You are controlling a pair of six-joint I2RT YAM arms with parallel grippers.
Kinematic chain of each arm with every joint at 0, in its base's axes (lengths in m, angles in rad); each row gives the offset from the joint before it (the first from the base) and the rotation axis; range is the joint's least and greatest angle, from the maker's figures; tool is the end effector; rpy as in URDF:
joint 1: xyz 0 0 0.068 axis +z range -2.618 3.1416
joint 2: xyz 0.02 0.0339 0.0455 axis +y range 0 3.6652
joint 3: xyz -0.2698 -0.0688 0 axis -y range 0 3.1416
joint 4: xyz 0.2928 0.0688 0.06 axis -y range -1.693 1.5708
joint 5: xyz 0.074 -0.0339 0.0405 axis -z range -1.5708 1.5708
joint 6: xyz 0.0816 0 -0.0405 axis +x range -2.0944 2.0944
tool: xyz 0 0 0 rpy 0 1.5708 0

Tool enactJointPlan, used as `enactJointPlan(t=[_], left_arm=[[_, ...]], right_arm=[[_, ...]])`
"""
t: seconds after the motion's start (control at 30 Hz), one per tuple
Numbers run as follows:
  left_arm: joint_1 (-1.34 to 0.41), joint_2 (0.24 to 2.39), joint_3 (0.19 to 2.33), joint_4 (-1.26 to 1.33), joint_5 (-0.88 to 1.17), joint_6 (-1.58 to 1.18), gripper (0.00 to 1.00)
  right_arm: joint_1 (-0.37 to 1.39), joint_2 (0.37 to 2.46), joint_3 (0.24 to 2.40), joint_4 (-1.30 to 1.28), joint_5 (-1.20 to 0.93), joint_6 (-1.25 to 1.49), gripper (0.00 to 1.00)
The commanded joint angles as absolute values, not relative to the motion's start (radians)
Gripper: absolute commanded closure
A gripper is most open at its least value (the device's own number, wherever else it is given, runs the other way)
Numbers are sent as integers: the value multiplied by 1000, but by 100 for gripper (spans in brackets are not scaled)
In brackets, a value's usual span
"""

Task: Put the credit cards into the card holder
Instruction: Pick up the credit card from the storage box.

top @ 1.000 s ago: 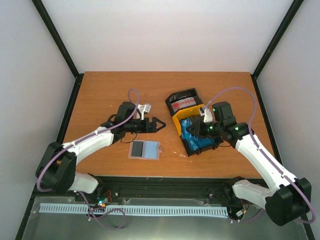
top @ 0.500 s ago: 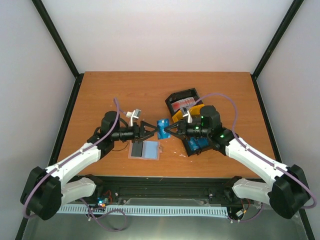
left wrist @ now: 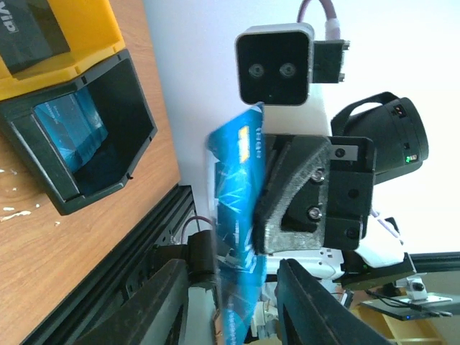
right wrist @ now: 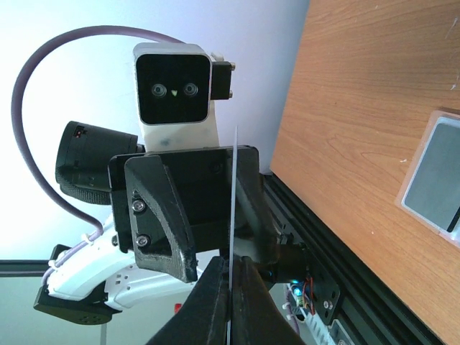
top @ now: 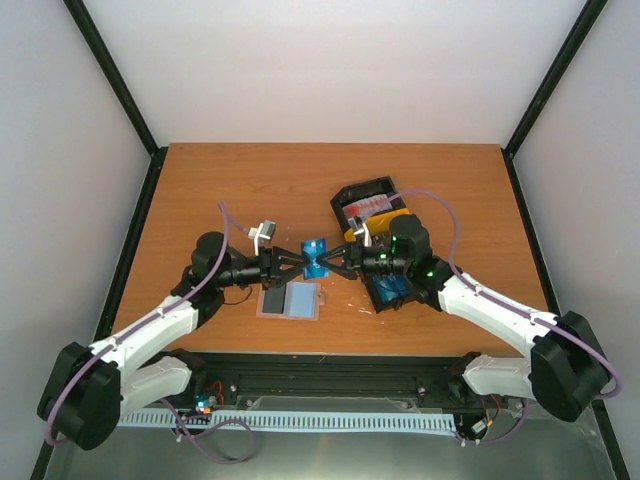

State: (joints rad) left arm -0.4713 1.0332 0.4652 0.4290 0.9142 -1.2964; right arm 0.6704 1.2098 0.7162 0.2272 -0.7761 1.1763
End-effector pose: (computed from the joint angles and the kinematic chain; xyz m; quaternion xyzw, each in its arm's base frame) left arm 0.2233 -0.1863 0.2212 -0.0061 0.7364 -0.6665 0.1160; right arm 0.2298 0.2551 0.2452 -0.0382 0.7697 0.6295 0.0990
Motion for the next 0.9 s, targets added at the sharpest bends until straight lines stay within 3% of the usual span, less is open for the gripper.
enactJointPlan(t=[0.0,0.13,0.27,0.37,0.5,0.53,0.7,0.87], left_arm=[[-468,1042,461,552,943,-1356,67],[-468,1053,460,569,950,-1362,77],[-467,1062,461,545,933,-1330,99],[-460,1060,491,440,901,-1249,99],[-448,1035,585,56,780,-986,99],[-447,1029,612,-49,706,-918,99],[-442,984,636,-408,453,-727,99],[-436,1007,593,-506,370,-705,99]], right_arm=[[681,1234,700,313,-803,1202,97],[682,1242,698,311,-805,1195,97],[682,1249,696,288,-809,1186,94],[682,1233,696,216,-781,1145,79],[682,1210,717,45,-697,1055,52],[683,1212,723,7,-675,1032,50],[736,1254,738,-131,-519,969,49],[885,1430,864,-254,-352,937,61]])
